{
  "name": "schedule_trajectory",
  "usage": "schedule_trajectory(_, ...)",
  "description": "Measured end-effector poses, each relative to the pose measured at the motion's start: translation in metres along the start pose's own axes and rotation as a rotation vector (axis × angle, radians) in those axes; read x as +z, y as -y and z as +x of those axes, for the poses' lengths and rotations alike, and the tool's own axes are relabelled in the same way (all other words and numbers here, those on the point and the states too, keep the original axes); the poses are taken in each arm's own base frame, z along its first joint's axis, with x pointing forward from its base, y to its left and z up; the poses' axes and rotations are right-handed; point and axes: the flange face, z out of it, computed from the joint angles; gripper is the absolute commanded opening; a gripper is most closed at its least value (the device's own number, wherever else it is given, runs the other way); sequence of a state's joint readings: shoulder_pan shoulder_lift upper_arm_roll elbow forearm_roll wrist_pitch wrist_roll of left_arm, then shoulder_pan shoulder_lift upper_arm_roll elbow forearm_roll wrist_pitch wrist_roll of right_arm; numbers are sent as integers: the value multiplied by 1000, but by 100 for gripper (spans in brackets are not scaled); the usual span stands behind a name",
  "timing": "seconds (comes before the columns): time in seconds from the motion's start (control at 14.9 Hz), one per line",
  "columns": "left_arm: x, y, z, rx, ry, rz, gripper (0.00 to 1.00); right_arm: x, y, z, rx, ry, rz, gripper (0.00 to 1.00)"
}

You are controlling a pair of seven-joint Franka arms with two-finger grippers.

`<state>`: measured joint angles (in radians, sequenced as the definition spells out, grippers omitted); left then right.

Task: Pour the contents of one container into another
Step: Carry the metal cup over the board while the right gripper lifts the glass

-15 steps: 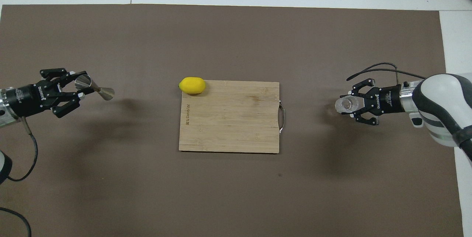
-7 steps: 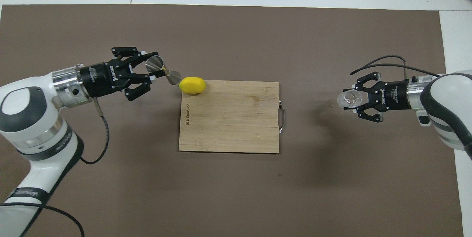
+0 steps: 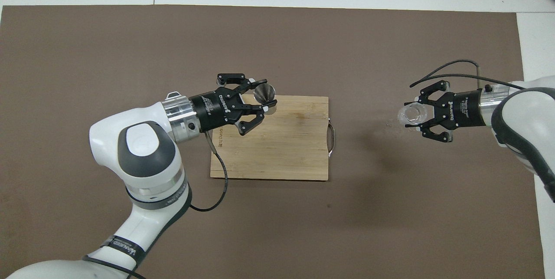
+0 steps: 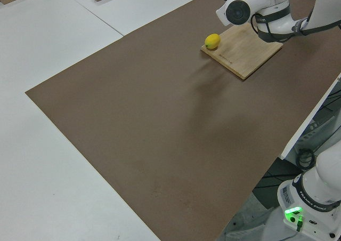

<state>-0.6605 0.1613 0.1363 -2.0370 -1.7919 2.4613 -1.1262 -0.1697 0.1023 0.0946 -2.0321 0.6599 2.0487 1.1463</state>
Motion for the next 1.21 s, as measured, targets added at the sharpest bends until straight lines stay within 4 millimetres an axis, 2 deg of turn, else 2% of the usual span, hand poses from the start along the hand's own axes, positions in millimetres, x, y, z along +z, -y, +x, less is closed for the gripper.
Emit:
schedule_trajectory(0.2, 30, 26, 7, 14, -60, -8, 0, 2, 7, -28, 11, -36, -11, 4)
schedule_trajectory(0.54, 57, 36, 16, 2, -70, 12, 0, 4, 11, -48, 4, -78, -22, 5)
schedule_trajectory(0.67, 62, 36, 19, 1, -75, 16, 0, 5, 12, -54, 12, -99, -28, 5)
schedule_trajectory(0.94, 64, 37, 23, -18, -70, 12, 0, 15, 13, -81, 9, -143, -41, 5)
schedule_trajectory(1.21, 69, 47, 31, -88, -47, 6, 0, 19, 13, -94, 8, -151, -44, 5)
